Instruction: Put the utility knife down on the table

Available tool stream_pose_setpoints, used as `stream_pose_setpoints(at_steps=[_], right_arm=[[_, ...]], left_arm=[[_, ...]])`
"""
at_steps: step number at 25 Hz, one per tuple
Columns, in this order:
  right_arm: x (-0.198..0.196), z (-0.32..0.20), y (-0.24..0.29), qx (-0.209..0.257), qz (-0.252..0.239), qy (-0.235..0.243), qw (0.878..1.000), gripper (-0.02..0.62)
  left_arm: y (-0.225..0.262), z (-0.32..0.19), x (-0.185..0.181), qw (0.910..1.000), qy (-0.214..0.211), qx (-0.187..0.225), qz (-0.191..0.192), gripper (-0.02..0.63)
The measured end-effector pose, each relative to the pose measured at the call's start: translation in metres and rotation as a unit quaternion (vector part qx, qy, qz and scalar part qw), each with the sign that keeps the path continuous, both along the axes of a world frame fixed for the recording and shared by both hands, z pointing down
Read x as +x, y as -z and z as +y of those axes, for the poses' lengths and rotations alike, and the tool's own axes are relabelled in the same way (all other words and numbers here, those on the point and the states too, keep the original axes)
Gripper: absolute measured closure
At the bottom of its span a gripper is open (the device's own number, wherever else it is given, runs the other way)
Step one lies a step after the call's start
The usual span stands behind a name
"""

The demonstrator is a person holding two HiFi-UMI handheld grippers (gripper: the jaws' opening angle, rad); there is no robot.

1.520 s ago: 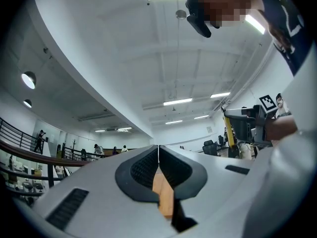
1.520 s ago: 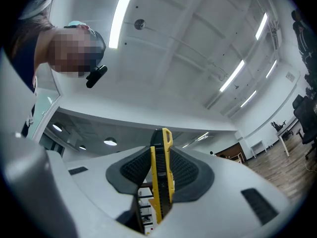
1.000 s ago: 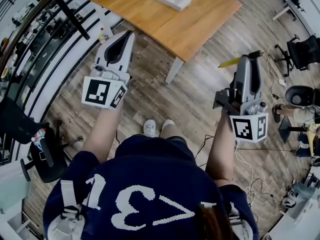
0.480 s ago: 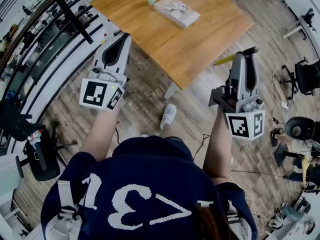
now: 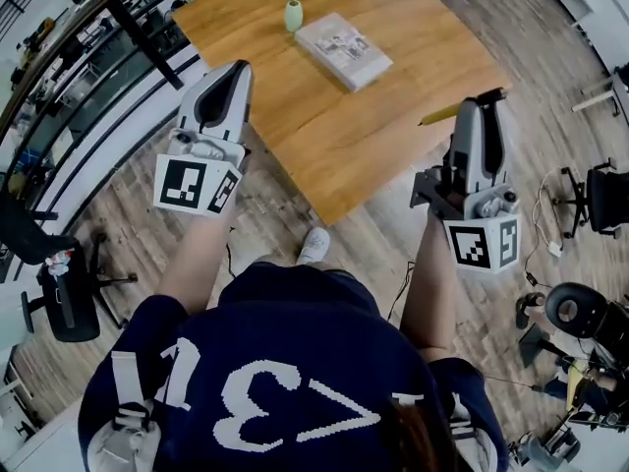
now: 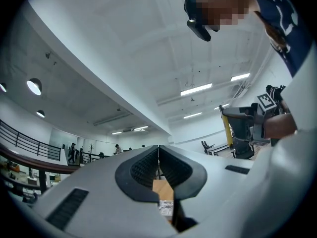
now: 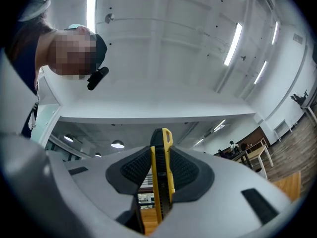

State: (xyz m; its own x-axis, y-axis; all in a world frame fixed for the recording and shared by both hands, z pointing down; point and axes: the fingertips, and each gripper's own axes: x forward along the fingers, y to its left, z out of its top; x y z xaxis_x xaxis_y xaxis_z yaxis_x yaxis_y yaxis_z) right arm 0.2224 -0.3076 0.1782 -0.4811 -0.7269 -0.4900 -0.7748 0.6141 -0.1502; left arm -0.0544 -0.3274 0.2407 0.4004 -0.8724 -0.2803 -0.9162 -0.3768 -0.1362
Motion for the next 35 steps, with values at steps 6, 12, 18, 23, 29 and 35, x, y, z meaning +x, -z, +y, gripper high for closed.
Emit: stream_pose_setpoints(at_steps=[6, 12, 18, 23, 29, 35], right_arm=[[0.004, -0.033, -0.001, -0.009, 0.0, 0.009, 1.0, 0.466], [-0.003, -0.059, -0.006, -0.023, 0.005, 0.0, 1.0, 0.466], [-0.011, -0.086, -0.033, -0.064, 0.013, -0.014, 0.998, 0.466], [-0.021, -0.111, -0.087, -0.132, 0.027, -0.015, 0.991, 0.466], [-0.022, -0.147, -0.193, -0.241, 0.042, -0.017, 0.969, 0.466], [-0.027, -0.168, -0.306, -0.362, 0.072, -0.001, 0.93, 0.466]], left_arm=[[-0.001, -0.027, 0.011, 1.0, -0.001, -0.007, 0.002, 0.588], [-0.006, -0.059, 0.016, 0.9996, -0.024, -0.014, 0.002, 0.588], [-0.025, -0.089, 0.022, 0.9986, -0.039, -0.03, -0.021, 0.588], [-0.062, -0.111, 0.026, 0.9961, -0.056, -0.068, -0.008, 0.588], [-0.102, -0.127, 0.032, 0.9917, -0.072, -0.106, -0.011, 0.588], [-0.137, -0.134, 0.03, 0.9866, -0.073, -0.145, -0.019, 0.588]])
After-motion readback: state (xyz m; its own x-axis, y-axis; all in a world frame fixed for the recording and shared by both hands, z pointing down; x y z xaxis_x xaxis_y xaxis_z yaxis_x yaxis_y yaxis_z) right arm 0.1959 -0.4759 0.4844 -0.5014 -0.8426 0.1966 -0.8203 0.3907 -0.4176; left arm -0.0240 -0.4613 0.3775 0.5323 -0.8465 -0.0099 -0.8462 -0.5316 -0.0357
